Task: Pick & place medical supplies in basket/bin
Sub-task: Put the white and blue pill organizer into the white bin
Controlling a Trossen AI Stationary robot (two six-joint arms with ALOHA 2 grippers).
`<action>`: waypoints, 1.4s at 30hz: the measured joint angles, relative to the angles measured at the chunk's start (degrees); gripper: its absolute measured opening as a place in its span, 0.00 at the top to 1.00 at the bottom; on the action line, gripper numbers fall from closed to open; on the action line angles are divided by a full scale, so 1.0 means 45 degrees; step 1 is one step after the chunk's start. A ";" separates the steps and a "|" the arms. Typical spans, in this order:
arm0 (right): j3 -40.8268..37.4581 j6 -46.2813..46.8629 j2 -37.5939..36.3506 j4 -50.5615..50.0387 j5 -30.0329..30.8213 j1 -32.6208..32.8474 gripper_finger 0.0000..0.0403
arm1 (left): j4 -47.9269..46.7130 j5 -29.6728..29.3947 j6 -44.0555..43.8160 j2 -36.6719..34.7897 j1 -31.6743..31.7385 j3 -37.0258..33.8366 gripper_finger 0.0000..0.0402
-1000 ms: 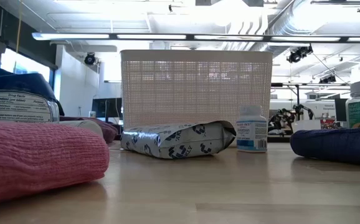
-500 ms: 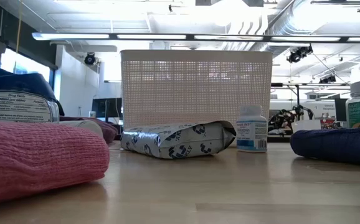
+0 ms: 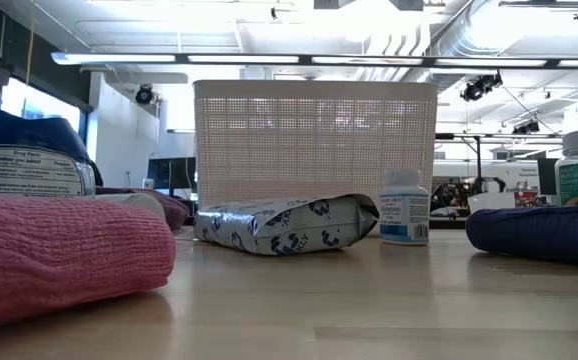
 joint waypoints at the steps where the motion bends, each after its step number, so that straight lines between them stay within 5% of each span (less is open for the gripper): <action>1: 0.0000 -0.0243 0.0000 -0.0197 -0.0317 -0.0003 0.54 | 0.0349 0.0219 -0.0001 0.0042 -0.0004 -0.0608 0.60; 7: 0.0000 -0.1349 0.0000 -0.1754 -0.1494 0.0001 0.54 | 0.3835 0.1142 -0.0124 0.0032 0.0010 -0.4234 0.60; 16: -0.0010 -0.1702 -0.0005 -0.3894 -0.0322 -0.0003 0.54 | 0.7486 0.2537 -0.2140 0.0022 0.0015 -0.8112 0.60; 30: -0.0010 -0.1212 -0.0024 -0.4405 0.1165 0.0130 0.54 | 0.8465 -0.0265 -0.2319 0.0042 0.0024 -0.8618 0.60; 35: -0.0010 -0.0837 -0.0024 -0.4405 0.1859 -0.0003 0.54 | 0.9568 -0.1685 -0.2219 0.0052 0.0171 -0.8610 0.60; 42: -0.0010 -0.0048 -0.0024 -0.4396 0.2199 -0.0095 0.54 | 1.2223 -0.2000 -0.0669 0.0280 0.1559 -0.8596 0.60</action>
